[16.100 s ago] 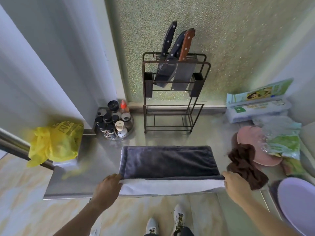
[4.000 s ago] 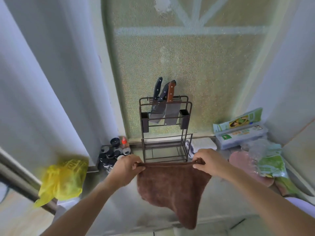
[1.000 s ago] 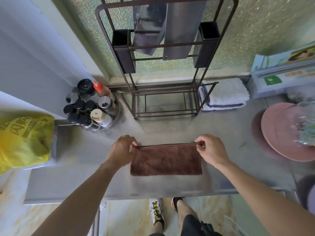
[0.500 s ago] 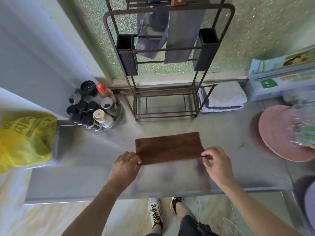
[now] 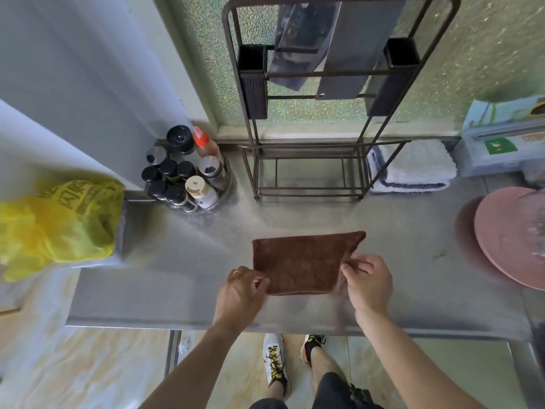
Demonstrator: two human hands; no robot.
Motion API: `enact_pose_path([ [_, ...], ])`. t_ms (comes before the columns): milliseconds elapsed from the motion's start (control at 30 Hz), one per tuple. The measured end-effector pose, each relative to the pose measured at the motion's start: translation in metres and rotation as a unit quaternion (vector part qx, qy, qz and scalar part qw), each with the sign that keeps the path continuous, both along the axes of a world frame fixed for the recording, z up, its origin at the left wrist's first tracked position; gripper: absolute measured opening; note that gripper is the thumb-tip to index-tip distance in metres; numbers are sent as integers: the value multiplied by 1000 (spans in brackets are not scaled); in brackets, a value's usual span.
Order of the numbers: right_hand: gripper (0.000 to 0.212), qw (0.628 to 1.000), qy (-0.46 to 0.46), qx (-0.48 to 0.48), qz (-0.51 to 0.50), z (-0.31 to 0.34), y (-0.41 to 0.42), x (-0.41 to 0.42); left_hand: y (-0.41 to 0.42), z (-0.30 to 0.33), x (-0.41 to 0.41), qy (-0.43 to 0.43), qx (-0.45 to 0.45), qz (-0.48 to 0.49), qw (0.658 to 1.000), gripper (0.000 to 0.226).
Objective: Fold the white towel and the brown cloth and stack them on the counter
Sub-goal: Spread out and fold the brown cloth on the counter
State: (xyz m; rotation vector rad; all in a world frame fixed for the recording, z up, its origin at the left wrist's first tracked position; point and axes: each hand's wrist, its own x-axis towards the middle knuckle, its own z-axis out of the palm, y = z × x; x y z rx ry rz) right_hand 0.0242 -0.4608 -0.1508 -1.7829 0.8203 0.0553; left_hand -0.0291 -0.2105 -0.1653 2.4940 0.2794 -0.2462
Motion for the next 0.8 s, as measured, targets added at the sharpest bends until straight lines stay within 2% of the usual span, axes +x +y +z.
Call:
enact_pose_path([
  [100,28,992,-61,-27,107,13,48,-5,-2,11,12,33,-128,123,984,19],
  [167,28,979,-84,-28,182,16,81,-13,-3,15,19,96,-232,210,945,25],
  [233,28,961,-79,-21,264,7,106,-25,0,9,23,148,-292,262,908,27],
  [333,29,922,-45,-17,383,-14,123,-44,4,0,24,173,-258,254,916,32],
  [400,30,906,-55,-38,417,-21,120,-50,5,-1,25,174,-232,252,923,32],
  [533,21,912,-117,-131,372,-20,93,-41,0,1,28,146,-193,219,945,19],
  [633,29,925,-123,-195,302,-23,74,-18,-4,5,33,117,-165,182,962,23],
  [700,38,924,-114,-216,293,-27,67,2,-5,9,37,108,-183,194,958,29],
  [800,43,903,-56,-216,368,-32,63,36,-3,3,43,108,-238,239,935,29],
])
